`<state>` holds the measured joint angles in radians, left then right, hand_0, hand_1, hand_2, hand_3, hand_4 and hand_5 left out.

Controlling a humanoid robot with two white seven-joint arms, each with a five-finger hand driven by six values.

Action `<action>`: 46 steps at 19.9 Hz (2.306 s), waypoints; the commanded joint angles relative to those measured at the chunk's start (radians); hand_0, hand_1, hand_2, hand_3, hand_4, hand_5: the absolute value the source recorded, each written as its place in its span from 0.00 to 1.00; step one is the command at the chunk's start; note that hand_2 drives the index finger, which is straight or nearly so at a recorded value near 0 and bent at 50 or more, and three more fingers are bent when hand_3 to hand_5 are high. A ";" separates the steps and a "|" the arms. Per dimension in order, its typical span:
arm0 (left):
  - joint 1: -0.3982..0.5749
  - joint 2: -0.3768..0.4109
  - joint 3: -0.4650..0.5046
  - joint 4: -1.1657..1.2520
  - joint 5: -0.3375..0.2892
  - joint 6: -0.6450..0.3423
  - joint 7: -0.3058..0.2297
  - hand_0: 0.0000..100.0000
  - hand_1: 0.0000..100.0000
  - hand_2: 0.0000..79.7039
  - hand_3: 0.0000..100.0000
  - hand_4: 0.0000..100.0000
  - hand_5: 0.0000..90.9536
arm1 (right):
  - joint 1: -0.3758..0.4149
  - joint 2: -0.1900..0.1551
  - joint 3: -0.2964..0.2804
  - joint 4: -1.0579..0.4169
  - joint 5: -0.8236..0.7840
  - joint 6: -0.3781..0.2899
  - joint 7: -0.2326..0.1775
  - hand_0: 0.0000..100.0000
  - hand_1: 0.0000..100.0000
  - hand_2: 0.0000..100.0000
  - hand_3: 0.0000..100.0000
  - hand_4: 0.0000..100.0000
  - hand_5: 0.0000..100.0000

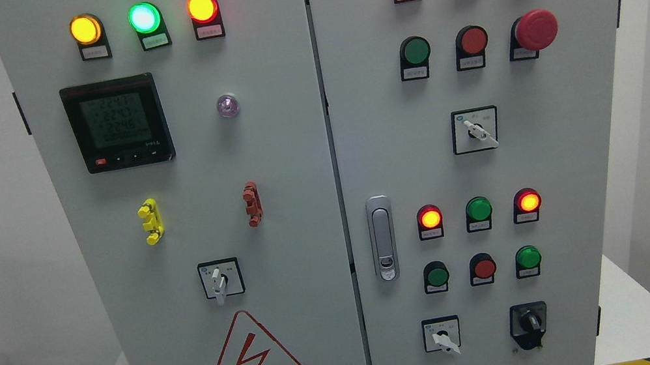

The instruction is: Turn on light switch 1

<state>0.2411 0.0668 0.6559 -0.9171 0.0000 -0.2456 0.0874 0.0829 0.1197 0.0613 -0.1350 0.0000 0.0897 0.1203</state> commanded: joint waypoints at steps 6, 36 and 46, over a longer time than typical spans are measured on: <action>-0.048 0.059 0.149 -0.554 0.061 -0.006 -0.001 0.51 0.00 0.13 0.27 0.34 0.05 | 0.000 0.000 0.000 0.000 -0.017 0.001 -0.001 0.12 0.39 0.00 0.00 0.00 0.00; -0.348 0.041 -0.432 -0.933 0.034 0.127 0.201 0.24 0.06 0.49 0.50 0.59 0.44 | 0.000 0.000 0.000 0.000 -0.018 0.001 -0.001 0.12 0.39 0.00 0.00 0.00 0.00; -0.410 -0.001 -0.588 -0.933 -0.067 0.201 0.264 0.17 0.10 0.58 0.58 0.64 0.53 | 0.000 0.000 0.000 0.000 -0.017 0.001 -0.001 0.12 0.39 0.00 0.00 0.00 0.00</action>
<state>-0.1417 0.0936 0.2624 -1.8143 -0.0075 -0.0586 0.3304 0.0829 0.1197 0.0614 -0.1350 0.0000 0.0897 0.1203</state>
